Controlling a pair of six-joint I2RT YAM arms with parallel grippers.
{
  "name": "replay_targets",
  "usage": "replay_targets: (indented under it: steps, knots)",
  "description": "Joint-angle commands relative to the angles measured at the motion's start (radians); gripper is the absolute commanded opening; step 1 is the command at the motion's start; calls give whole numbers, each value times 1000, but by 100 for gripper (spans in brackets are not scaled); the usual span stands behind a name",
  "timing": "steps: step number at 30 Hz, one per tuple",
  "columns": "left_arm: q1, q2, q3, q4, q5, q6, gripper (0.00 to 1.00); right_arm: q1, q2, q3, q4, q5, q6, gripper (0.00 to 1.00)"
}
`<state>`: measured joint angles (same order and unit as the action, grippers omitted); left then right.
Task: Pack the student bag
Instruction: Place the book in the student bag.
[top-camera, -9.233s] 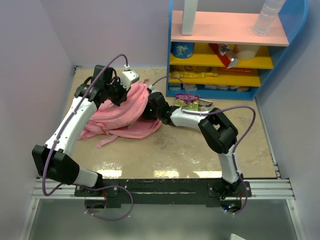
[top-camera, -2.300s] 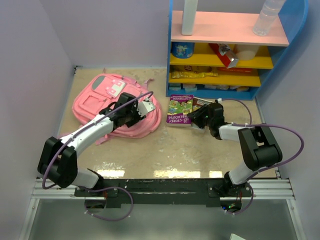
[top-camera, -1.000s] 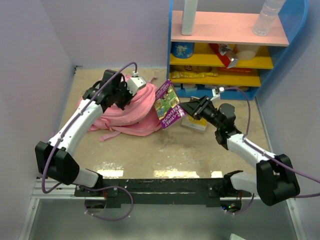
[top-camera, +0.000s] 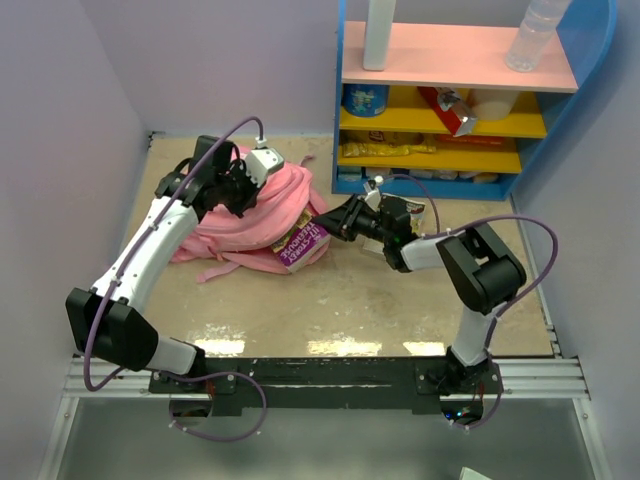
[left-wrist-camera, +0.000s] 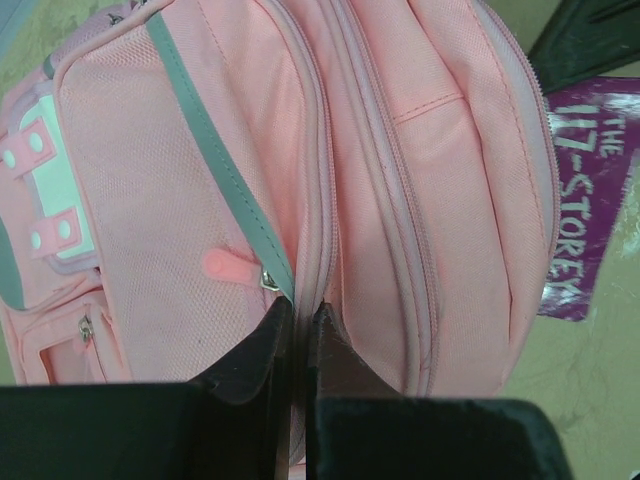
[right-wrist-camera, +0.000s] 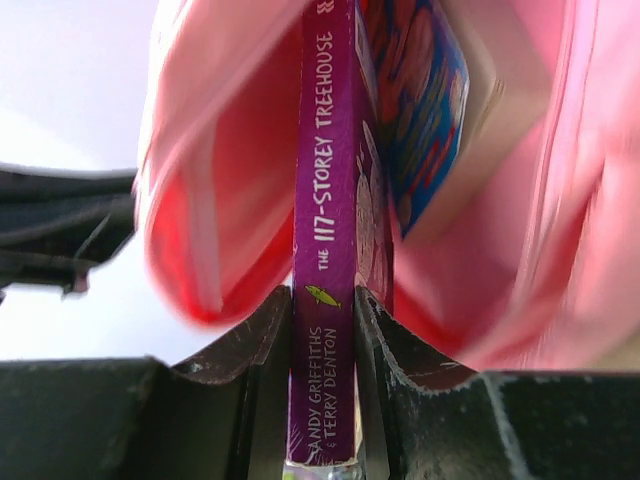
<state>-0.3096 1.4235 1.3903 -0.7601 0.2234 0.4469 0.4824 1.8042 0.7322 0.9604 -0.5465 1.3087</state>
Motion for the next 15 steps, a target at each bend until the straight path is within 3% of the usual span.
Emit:
replay_targets:
  steps: [1, 9, 12, 13, 15]
  knots:
    - [4, -63, 90, 70, 66, 12, 0, 1, 101, 162, -17, 10, -40, 0]
    - [3, -60, 96, 47, 111, 18, 0, 73, 207, 417, -281, 154, -189, 0]
    - [4, -60, 98, 45, 119, 18, 0, 94, 196, 429, -350, 250, -250, 35]
    - [3, -60, 98, 45, 120, 18, 0, 96, 187, 421, -367, 294, -264, 52]
    - [4, -60, 96, 45, 117, 21, 0, 97, 132, 379, -405, 342, -316, 71]
